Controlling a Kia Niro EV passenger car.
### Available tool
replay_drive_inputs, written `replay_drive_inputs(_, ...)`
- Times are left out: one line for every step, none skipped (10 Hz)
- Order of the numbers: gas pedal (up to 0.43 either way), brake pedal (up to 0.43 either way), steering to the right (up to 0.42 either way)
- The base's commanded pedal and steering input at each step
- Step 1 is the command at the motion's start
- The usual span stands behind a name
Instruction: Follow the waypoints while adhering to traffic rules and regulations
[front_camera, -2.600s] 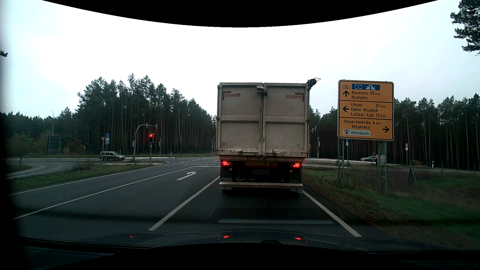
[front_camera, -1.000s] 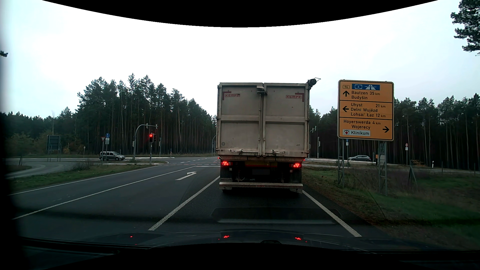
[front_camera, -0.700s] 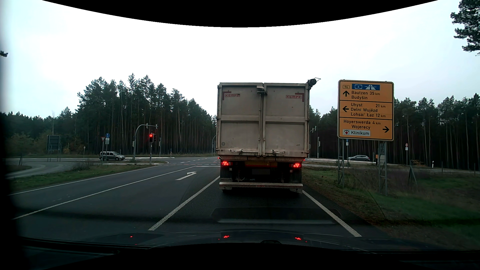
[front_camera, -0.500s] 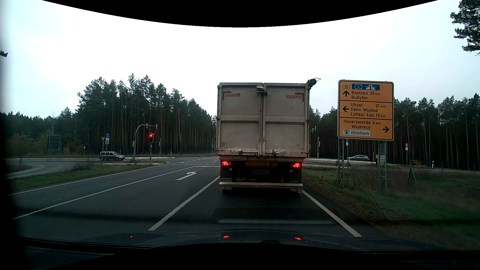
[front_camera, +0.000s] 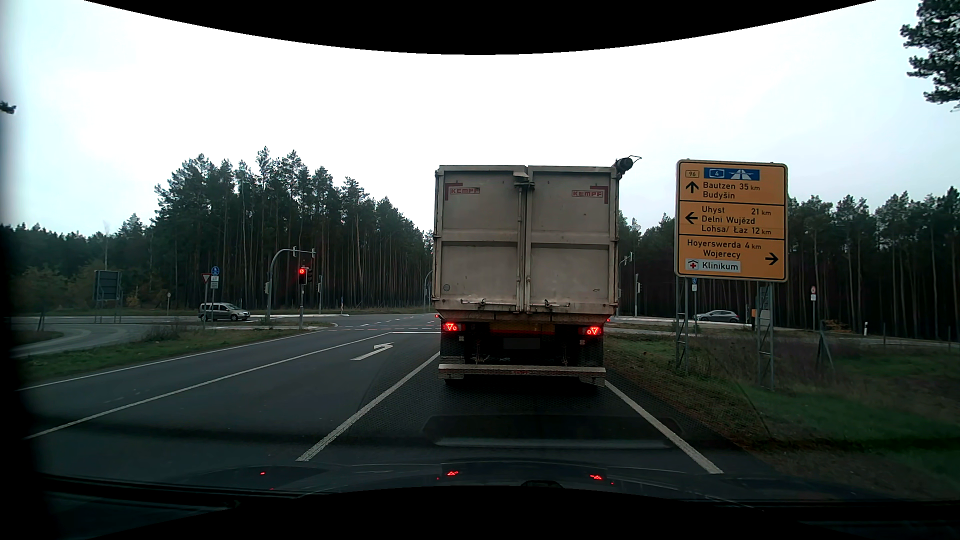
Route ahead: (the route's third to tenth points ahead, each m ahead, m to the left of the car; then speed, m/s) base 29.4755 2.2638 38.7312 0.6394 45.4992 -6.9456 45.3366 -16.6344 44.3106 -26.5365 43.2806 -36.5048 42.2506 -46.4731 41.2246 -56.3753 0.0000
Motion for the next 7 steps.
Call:
replay_drive_inputs(0.000, 0.354, -0.002)
replay_drive_inputs(0.000, 0.354, -0.002)
replay_drive_inputs(0.000, 0.354, -0.002)
replay_drive_inputs(0.000, 0.354, -0.002)
replay_drive_inputs(0.000, 0.354, -0.002)
replay_drive_inputs(0.000, 0.354, -0.002)
replay_drive_inputs(0.000, 0.354, -0.002)
